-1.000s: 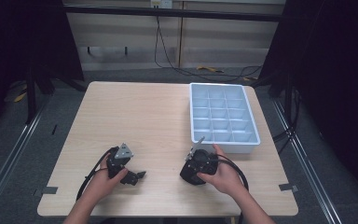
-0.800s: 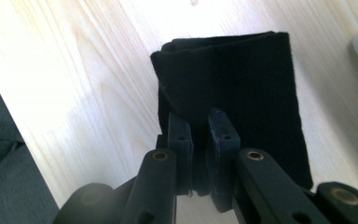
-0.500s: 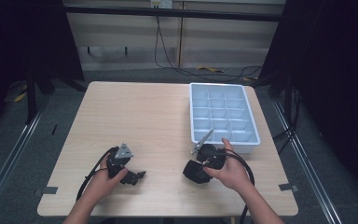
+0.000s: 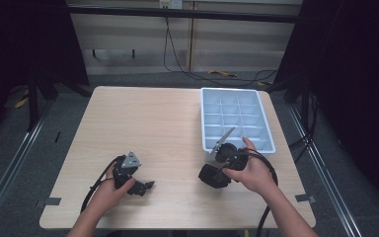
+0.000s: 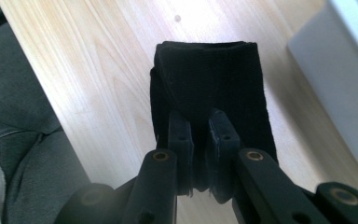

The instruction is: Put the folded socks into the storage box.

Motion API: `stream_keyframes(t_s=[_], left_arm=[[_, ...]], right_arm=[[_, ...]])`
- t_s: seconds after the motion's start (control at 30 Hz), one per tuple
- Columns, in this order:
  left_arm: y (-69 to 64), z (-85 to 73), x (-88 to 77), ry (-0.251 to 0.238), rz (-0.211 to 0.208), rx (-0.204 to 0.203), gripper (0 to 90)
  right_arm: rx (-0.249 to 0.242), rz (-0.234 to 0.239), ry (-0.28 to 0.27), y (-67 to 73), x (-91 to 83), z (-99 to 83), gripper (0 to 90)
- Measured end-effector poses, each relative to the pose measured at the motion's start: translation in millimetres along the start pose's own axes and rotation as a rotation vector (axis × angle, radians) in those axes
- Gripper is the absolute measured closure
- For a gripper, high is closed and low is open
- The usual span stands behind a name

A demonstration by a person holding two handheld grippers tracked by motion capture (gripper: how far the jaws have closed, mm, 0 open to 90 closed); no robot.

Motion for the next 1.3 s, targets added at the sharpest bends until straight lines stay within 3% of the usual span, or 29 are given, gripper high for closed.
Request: stream_keyframes(t_s=[0.2,0.57,1.3], left_arm=[[0.0,0.0,0.0,0.000,0.000,0.000,0.0],[-0.3,0.3,0.3,-0.005,0.004,-0.008,0.0],[0.0,0.3,0.3,-0.006,0.004,-0.003,0.0]], right_arm=[[0.002,-0.012,0.028,-2.6,-15.6,2.2,81.9],[-0.002,-0.005,0.019,-9.5,-41.7,9.7,81.9],[0.015,-0.025,-0.007,-22.7,-65.7,31.2,81.9]])
Point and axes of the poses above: each handheld gripper's, and its own axes: x roughly forward along the jaws, z roughly out of its top, y roughly to its left, the point moved 5 cm from there along x, roughly forward along the jaws, and after that the axes turned 9 degrees about x, right-handed, at the moved point
